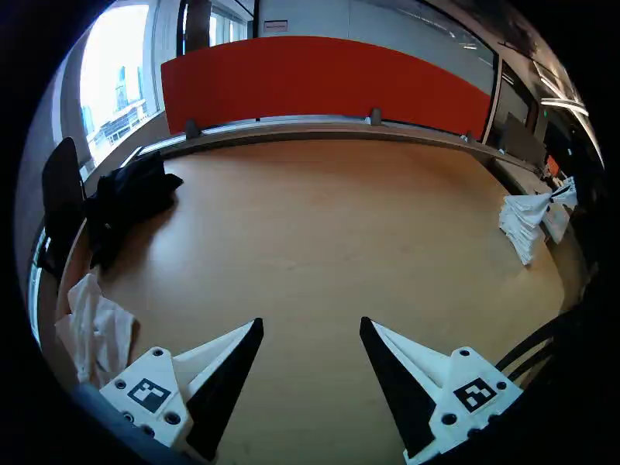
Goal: Fold towel
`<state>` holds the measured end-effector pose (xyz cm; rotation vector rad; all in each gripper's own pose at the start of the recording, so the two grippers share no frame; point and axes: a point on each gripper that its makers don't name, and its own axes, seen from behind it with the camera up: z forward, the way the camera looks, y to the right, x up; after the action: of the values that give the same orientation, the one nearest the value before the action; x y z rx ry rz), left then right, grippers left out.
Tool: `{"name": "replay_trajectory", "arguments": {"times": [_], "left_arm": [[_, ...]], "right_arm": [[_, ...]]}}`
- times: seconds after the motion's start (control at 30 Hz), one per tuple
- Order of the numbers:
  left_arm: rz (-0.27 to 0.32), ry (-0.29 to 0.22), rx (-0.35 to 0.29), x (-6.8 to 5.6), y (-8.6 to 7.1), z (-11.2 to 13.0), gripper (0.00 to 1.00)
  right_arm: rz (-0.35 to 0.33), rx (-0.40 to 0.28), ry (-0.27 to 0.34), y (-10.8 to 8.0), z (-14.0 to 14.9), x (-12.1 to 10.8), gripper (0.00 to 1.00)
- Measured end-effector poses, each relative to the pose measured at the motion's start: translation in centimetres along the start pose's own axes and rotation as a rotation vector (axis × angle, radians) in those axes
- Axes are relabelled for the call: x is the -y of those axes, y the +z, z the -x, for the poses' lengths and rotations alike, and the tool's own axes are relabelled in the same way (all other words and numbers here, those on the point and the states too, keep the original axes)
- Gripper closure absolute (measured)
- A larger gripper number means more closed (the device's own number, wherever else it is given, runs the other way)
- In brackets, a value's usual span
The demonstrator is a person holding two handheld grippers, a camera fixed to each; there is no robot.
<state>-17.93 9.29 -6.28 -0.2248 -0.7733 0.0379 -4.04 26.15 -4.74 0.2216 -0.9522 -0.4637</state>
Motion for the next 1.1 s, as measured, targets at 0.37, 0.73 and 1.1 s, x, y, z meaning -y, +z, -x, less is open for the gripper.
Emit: {"name": "replay_trajectory", "arguments": {"times": [0.37, 0.73, 1.1], "left_arm": [[-0.004, 0.001, 0.002, 0.1, -0.1, 0.1, 0.08], [-0.003, 0.009, 0.001, -0.1, -0.2, 0.1, 0.08], [-0.011, 0.012, 0.006, 0.4, -0.6, 0.4, 0.08]], "right_arm": [[0.003, 0.073, 0.037, 0.9, 4.0, 0.2, 0.97], [0.002, 0.114, 0.078, 2.0, 6.3, 1.1, 0.97], [0.015, 0.191, 0.127, 3.8, 9.5, 2.0, 0.96]]}}
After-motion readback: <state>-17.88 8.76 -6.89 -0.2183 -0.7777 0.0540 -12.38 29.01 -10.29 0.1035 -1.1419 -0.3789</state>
